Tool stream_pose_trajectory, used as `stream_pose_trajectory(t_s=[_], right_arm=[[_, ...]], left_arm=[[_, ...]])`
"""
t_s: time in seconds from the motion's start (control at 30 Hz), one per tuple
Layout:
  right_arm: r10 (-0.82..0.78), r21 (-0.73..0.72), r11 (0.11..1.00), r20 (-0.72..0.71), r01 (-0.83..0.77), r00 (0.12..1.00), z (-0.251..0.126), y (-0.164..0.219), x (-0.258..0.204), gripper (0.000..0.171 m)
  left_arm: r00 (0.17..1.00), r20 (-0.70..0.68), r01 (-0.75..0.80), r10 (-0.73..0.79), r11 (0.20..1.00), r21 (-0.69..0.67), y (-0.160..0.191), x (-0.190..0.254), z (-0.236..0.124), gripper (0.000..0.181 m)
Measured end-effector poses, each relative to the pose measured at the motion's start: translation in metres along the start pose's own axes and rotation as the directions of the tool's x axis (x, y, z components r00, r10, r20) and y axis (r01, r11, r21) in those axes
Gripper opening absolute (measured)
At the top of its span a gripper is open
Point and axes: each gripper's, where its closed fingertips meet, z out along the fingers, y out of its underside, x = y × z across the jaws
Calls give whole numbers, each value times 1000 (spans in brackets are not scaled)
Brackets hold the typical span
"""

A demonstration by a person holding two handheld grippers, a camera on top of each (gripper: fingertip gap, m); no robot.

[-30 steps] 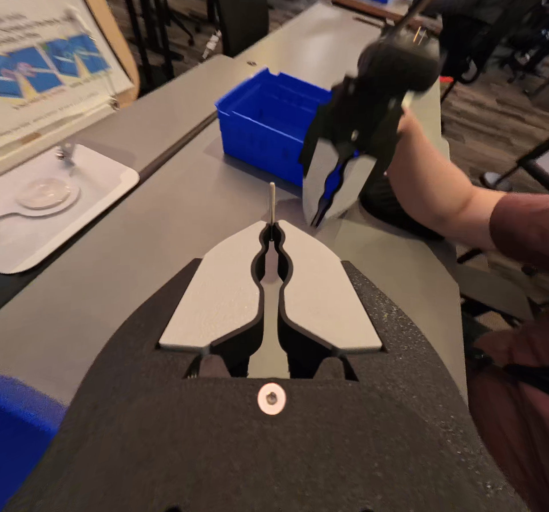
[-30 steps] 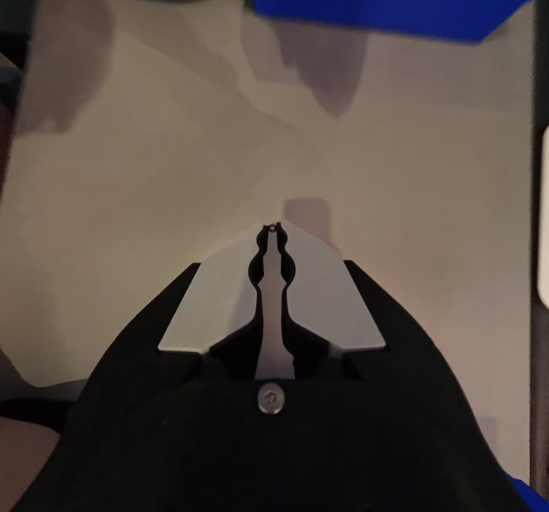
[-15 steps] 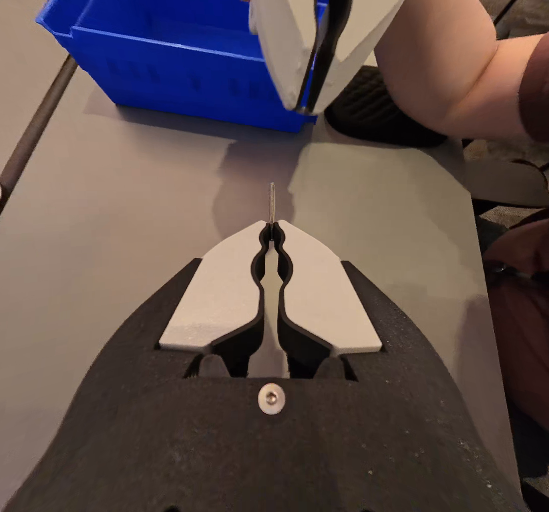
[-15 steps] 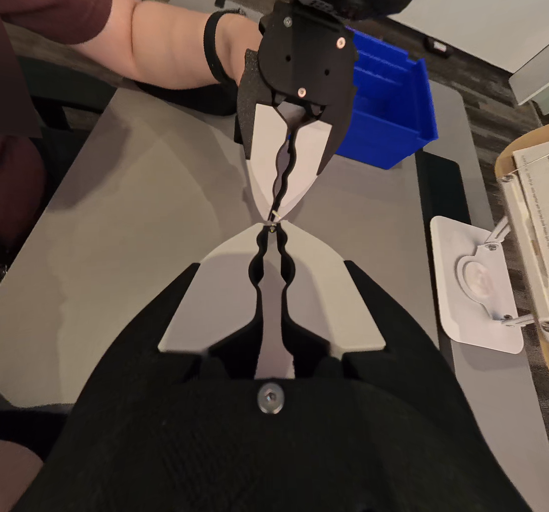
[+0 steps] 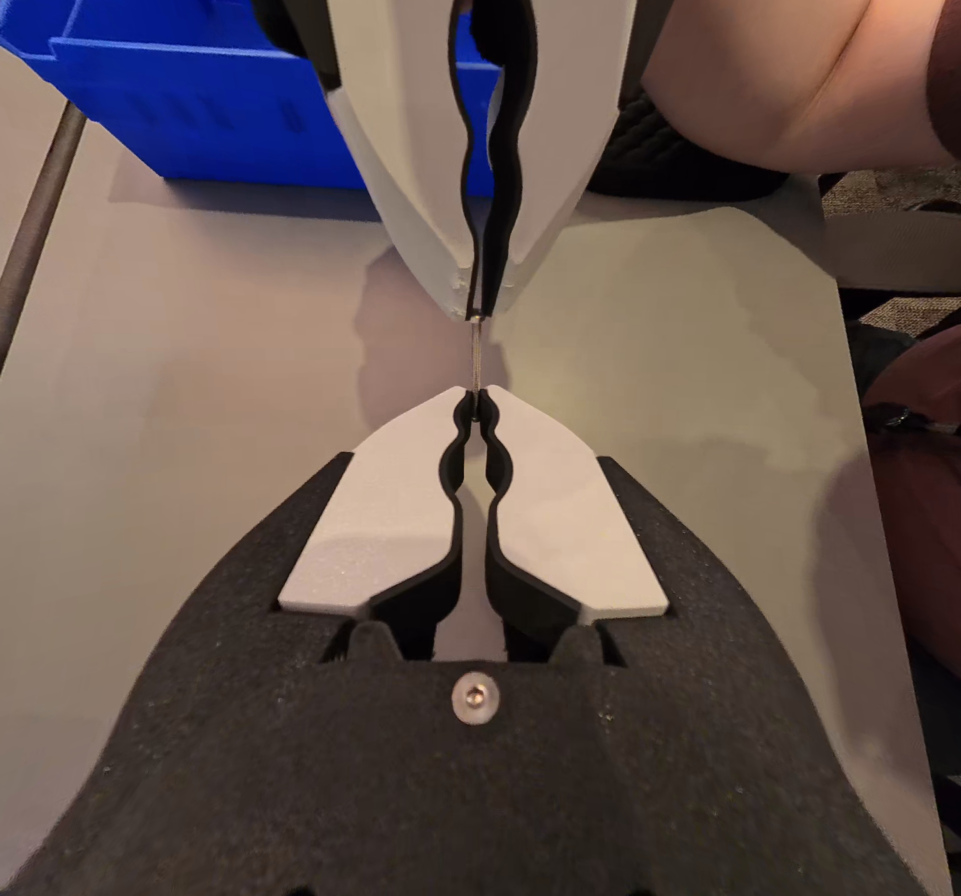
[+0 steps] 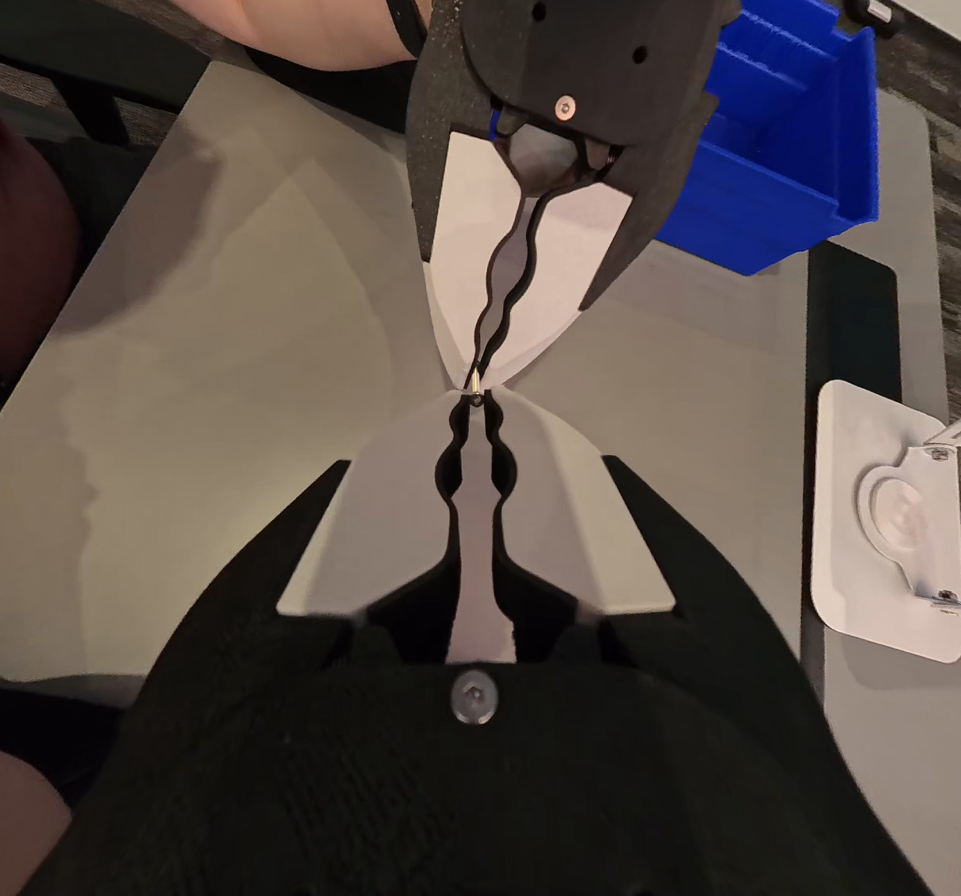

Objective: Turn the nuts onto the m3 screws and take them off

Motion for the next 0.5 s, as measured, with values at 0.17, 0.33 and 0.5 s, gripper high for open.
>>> stream_pose_trajectory(t_s=[0.17,0.33,0.5], right_arm=[[0,-3,1000,17,0,1000,3,2,-1,6],[1,10,1000,24,-1,1000,3,1,-2,6],[105,6,994,17,-105,994,4,3,6,6]], left_arm=[[1000,3,-6,6,1000,-8,1,0,0,2],[1000,10,-19,19,1000,-11,1,0,0,2],[998,54,13,-12,1000,-18,2,-8,-1,2]])
